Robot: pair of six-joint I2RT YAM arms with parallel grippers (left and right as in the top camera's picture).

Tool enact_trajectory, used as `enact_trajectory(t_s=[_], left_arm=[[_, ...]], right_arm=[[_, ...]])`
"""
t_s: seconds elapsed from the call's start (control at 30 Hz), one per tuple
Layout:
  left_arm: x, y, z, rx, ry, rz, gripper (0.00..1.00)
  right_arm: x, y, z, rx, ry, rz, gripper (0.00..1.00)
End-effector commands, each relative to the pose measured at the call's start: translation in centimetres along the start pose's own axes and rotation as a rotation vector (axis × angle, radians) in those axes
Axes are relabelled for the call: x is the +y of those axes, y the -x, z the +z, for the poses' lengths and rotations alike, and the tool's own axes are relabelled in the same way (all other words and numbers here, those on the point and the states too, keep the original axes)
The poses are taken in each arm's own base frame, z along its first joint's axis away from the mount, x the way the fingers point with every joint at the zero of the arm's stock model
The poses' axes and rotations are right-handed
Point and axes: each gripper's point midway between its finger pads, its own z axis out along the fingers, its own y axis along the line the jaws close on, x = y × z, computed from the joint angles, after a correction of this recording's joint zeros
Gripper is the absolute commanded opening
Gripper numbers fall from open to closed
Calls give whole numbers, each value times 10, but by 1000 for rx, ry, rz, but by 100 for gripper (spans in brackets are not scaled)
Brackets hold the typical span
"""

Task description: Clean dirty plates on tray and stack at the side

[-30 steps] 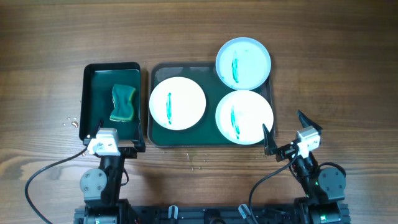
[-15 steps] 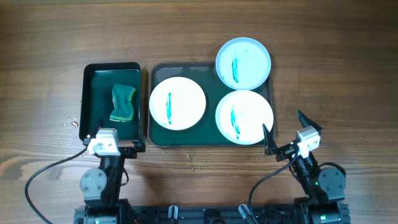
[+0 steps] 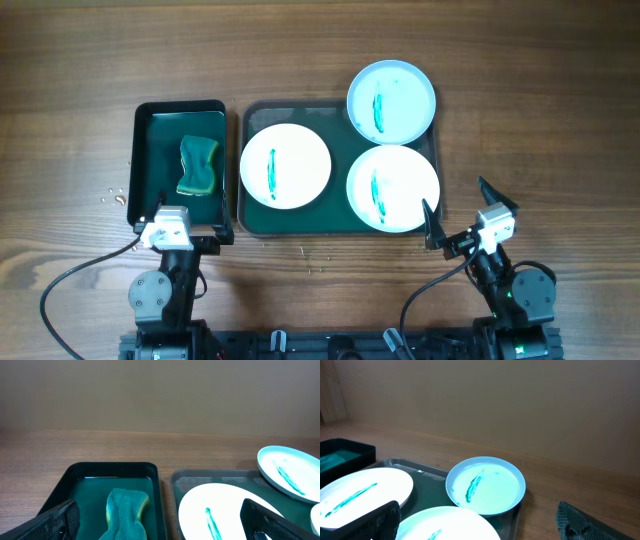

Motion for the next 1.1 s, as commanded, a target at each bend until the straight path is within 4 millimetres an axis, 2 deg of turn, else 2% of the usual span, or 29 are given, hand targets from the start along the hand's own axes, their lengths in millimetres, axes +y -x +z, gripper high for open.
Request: enact_trajectory(t_s=[0.0, 0.63, 0.83, 1.07], left_arm=[[-2, -2, 0, -1, -10, 19, 100], [-1, -2, 0, -1, -7, 19, 100], [-18, 5, -1, -29, -103, 16, 100], [-21, 13, -3, -30, -122, -143, 100]], right_arm=[[-1, 0, 0, 1, -5, -6, 100], [1, 1, 0, -7, 3, 25, 100], [2, 10, 0, -40, 12, 154, 100], [18, 19, -2, -52, 109, 188, 100]])
